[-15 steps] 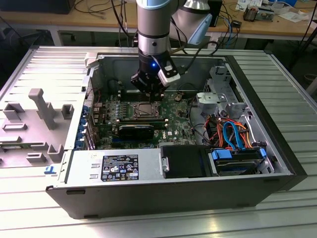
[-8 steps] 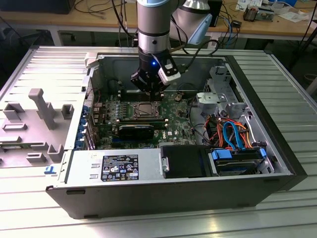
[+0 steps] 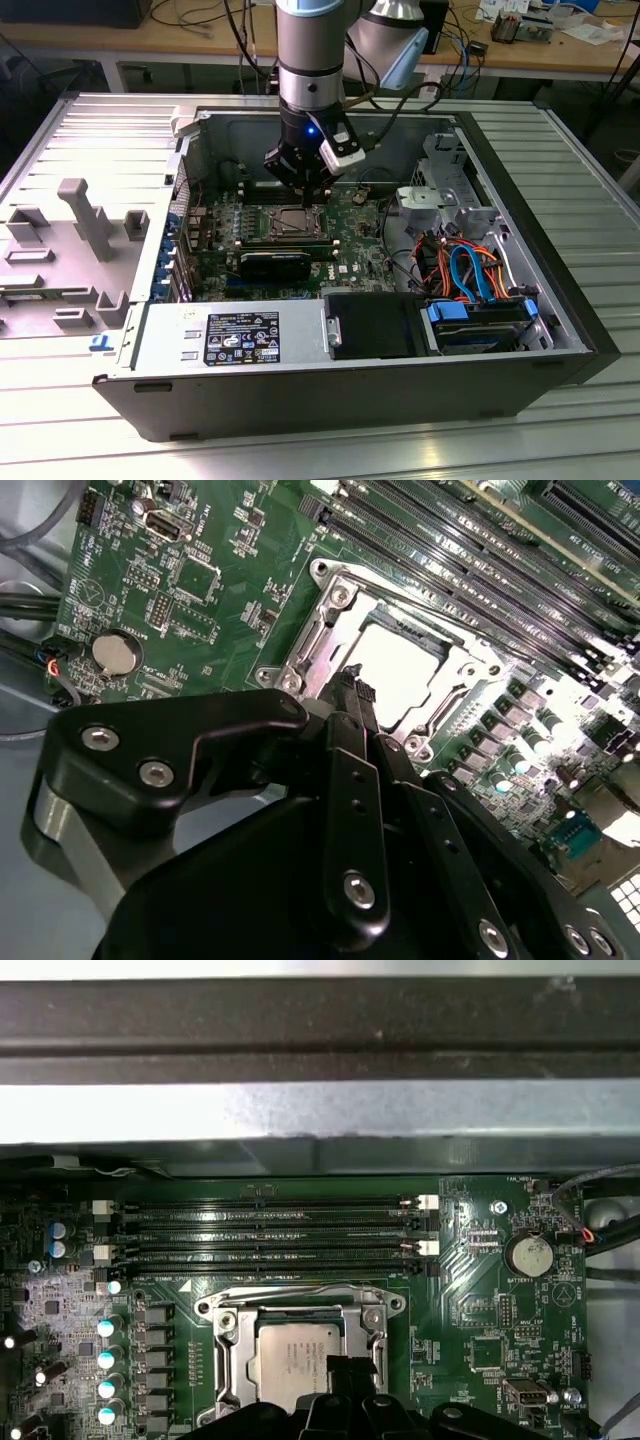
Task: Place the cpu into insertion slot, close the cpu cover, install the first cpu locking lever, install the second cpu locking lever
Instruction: 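Install the second cpu locking lever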
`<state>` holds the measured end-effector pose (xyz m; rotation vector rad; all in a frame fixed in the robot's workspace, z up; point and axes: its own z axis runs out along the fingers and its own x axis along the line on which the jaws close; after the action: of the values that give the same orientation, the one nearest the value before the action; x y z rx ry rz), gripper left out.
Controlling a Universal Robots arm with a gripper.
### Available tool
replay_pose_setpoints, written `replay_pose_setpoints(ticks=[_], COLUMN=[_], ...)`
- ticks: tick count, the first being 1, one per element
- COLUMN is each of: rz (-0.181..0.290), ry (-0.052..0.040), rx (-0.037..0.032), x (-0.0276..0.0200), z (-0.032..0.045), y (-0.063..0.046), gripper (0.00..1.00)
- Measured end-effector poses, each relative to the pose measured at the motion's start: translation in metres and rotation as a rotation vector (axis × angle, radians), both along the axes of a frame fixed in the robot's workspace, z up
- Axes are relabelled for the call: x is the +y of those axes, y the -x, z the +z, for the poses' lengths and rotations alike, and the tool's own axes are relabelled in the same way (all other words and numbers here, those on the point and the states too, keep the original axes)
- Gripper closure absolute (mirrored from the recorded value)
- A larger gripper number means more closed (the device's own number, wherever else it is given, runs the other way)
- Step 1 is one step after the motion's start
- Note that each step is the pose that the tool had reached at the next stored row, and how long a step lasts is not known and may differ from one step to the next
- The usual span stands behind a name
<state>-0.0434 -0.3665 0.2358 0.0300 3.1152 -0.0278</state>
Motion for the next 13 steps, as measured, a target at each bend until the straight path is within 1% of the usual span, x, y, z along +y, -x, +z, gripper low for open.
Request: replay_pose_setpoints(ticks=[3,4,5,6,8,11,13], rz=[0.0,0.0,0.0,0.0,0.0,0.0,0.0], ry=[-0.0002,-0.0002,-0.0002,-0.0002,-0.0002,0.0004,0.0005], rx=[-0.0001,0.0,0.0,-0.0001,0.0,-0.0001,0.0], x=[0.0,-0.0042,-0.0153,-0.0239,-0.0278,-0.0349,-0.0382], z=[0.0026,0.007,0.009,0.009,0.009,0.009,0.009], y=[0.0,0.0,0.0,0.0,0.0,0.0,0.0], gripper=[0.89,0.89,0.89,0.89,0.89,0.89,0.89])
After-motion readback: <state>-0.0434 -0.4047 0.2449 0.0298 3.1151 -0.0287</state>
